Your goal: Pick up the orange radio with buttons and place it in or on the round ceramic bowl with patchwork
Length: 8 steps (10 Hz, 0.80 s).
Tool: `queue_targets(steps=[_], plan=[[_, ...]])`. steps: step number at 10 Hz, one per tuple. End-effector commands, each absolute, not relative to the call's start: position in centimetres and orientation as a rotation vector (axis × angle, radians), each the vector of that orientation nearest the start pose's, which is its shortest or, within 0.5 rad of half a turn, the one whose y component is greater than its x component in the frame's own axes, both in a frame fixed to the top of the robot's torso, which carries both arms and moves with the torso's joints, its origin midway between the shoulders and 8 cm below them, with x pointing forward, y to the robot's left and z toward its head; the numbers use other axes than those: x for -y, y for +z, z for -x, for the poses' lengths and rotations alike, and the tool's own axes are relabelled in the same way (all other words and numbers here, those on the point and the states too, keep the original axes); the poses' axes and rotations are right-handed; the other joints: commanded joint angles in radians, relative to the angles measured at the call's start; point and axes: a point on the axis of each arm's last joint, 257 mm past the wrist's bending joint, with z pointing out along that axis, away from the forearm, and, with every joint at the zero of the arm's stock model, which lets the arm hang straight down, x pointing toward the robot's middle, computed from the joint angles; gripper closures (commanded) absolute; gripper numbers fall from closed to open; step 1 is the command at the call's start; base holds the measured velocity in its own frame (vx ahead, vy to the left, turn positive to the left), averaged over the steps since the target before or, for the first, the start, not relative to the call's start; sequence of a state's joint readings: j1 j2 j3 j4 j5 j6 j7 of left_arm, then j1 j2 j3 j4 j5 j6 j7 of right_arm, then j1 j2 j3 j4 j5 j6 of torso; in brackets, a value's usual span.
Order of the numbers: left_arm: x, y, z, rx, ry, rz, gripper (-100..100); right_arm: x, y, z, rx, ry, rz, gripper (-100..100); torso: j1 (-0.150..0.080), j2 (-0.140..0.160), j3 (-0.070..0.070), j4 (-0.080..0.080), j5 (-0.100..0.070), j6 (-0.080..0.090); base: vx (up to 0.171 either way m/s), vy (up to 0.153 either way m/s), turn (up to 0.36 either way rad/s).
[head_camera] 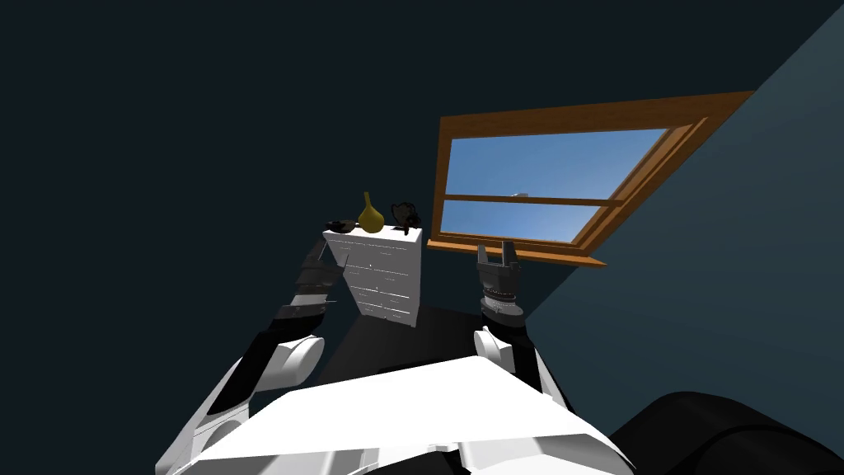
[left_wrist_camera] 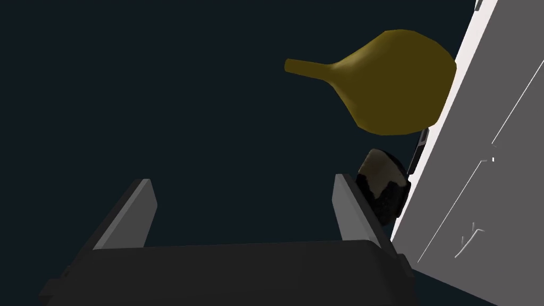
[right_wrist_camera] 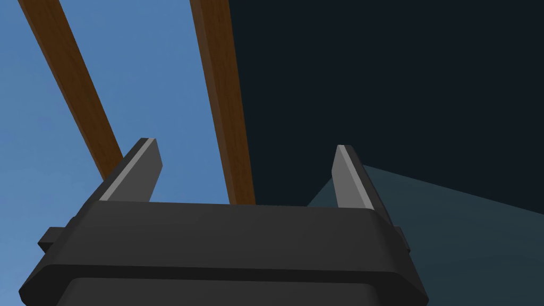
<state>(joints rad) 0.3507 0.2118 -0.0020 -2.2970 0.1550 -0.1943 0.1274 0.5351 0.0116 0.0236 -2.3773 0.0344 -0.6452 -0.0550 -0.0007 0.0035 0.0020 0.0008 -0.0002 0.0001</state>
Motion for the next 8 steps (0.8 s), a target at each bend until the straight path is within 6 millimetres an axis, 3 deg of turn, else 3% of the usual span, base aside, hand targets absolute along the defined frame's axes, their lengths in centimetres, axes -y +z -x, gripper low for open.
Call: queue_targets(steps=[1,3,5,6,8], plan=[[-25.6,1.9,-40.8,-0.829,-1.513,0.8,-100,26.2,8.0,-29.5,-0.466,1.387,-0.49,0,0.0,0.0,0.0,0.0,0.0,0.0,-0.052,-0.009,-0.014],[-25.0,2.2,-41.7,-0.861,-1.526,0.8,-100,26.2,8.0,-29.5,-0.466,1.387,-0.49,0,0.001,-0.002,-0.001,0.0,0.0,0.0,-0.027,-0.003,-0.016],[-25.0,1.3,-42.2,-0.89,-1.51,0.833,-100,26.2,8.0,-29.5,-0.466,1.387,-0.49,0,0.0,-0.002,-0.001,0.0,0.0,0.0,-0.026,-0.005,-0.015],[-24.3,2.0,-42.9,-0.915,-1.524,0.822,-100,26.2,8.0,-29.5,-0.466,1.387,-0.49,0,0.001,-0.002,-0.001,0.0,0.0,0.0,-0.038,-0.009,-0.05],[-24.4,1.1,-43.3,-0.943,-1.508,0.853,-100,26.2,8.0,-29.5,-0.466,1.387,-0.49,0,0.0,-0.001,-0.001,0.0,0.0,0.0,-0.027,-0.005,-0.02]])
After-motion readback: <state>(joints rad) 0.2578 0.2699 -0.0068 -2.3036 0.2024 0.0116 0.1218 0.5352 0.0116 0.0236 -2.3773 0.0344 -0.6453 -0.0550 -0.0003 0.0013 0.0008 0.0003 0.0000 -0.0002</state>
